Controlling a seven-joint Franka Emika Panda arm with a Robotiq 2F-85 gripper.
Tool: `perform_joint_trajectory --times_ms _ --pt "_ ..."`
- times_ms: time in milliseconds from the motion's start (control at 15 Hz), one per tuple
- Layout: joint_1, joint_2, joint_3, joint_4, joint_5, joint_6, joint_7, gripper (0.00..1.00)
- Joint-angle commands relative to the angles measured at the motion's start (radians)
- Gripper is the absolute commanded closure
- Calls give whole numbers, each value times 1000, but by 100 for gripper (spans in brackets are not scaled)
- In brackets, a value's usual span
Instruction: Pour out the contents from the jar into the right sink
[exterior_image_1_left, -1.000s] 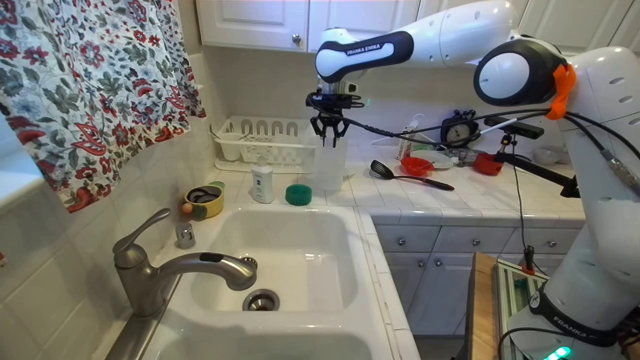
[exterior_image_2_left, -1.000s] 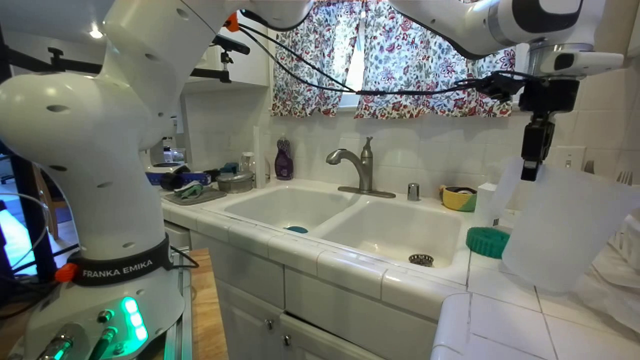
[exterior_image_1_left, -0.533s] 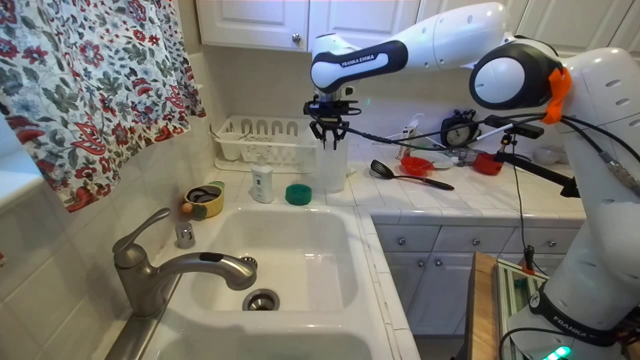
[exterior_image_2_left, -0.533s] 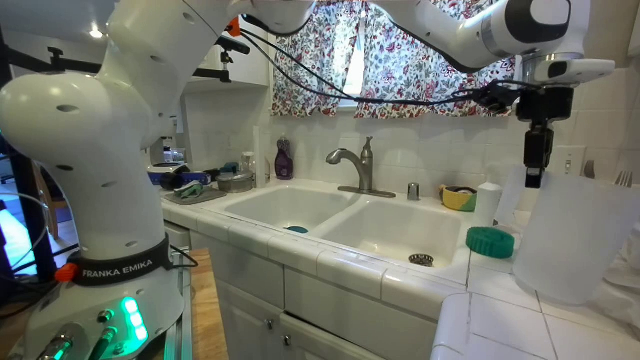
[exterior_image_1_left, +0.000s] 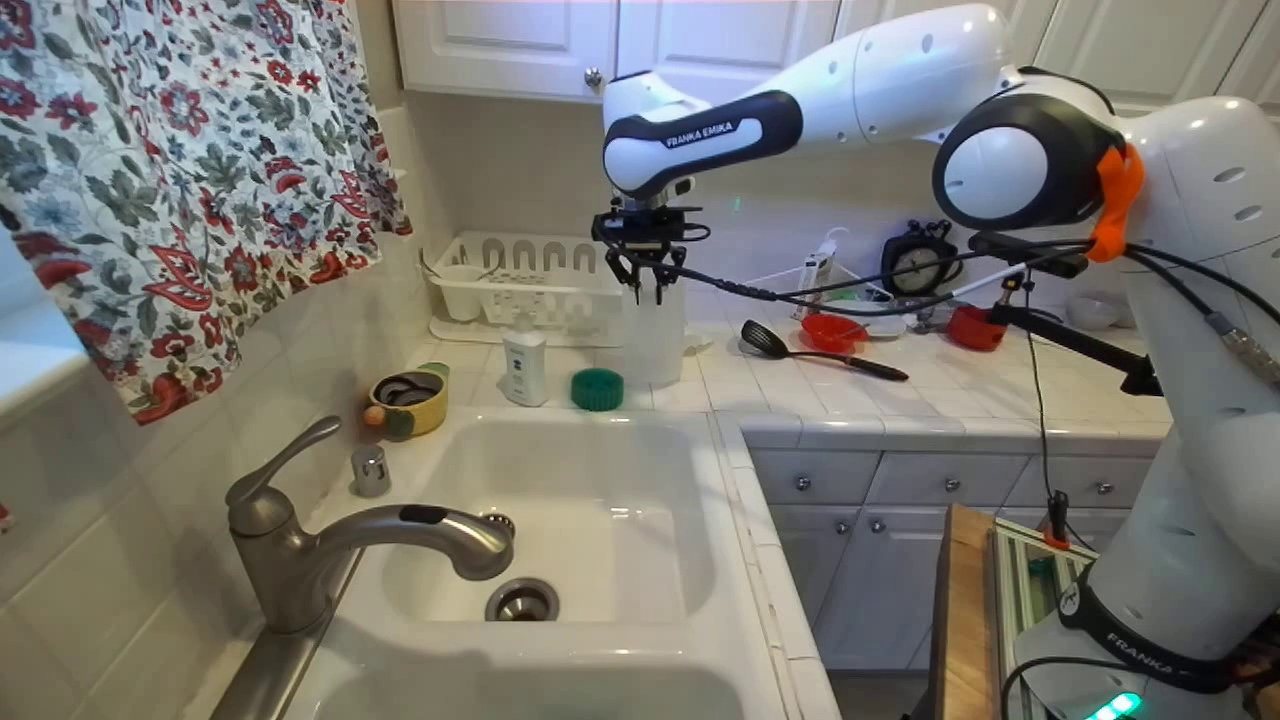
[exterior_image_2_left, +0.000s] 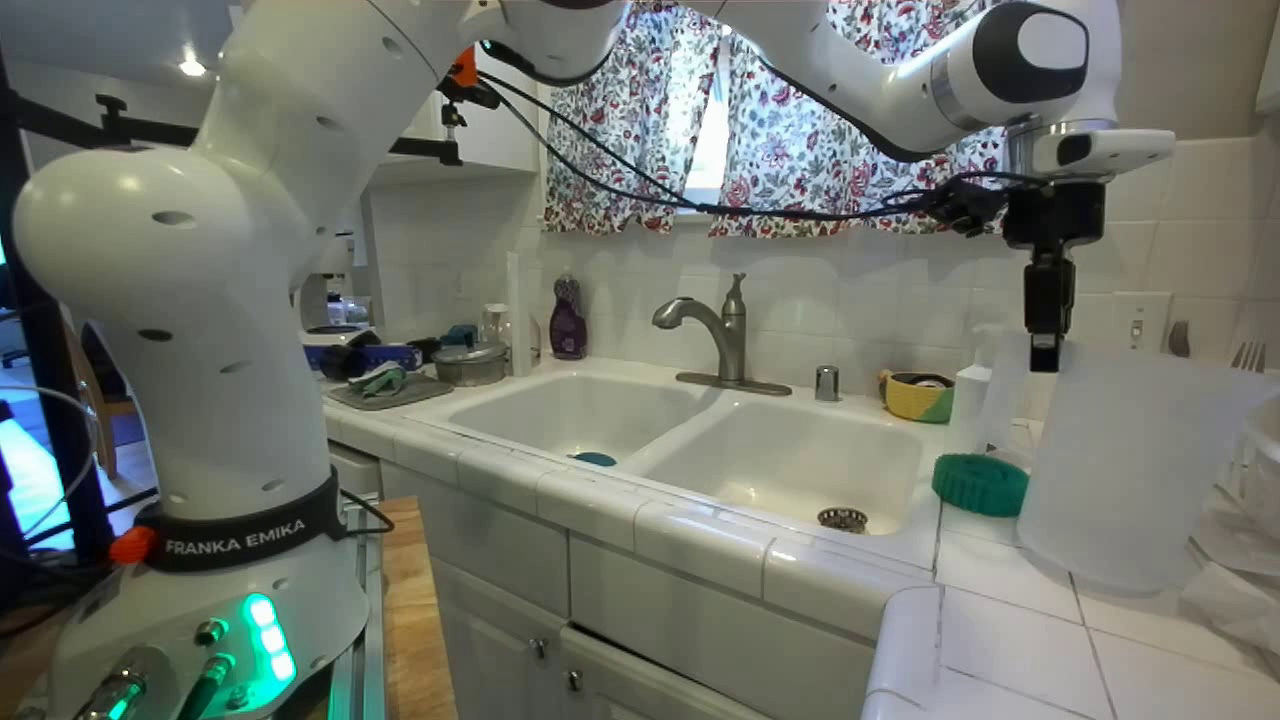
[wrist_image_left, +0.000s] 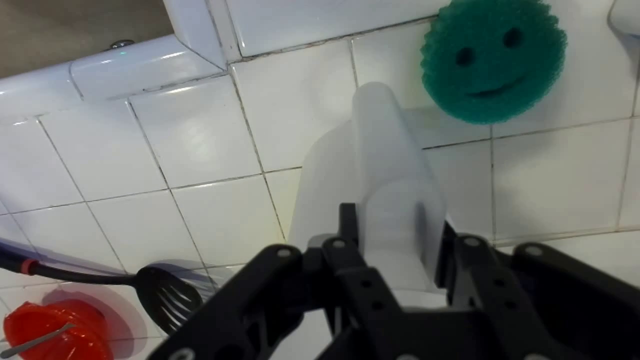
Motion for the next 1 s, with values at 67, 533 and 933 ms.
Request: perform_joint_trajectory --times_ms 67,533,933 --pt "28 -20 -21 -59 -11 59 8 91" --pt "40 -51 -24 -91 -8 96 -10 27" --pt "39 -140 -1 -126 13 -34 -125 0"
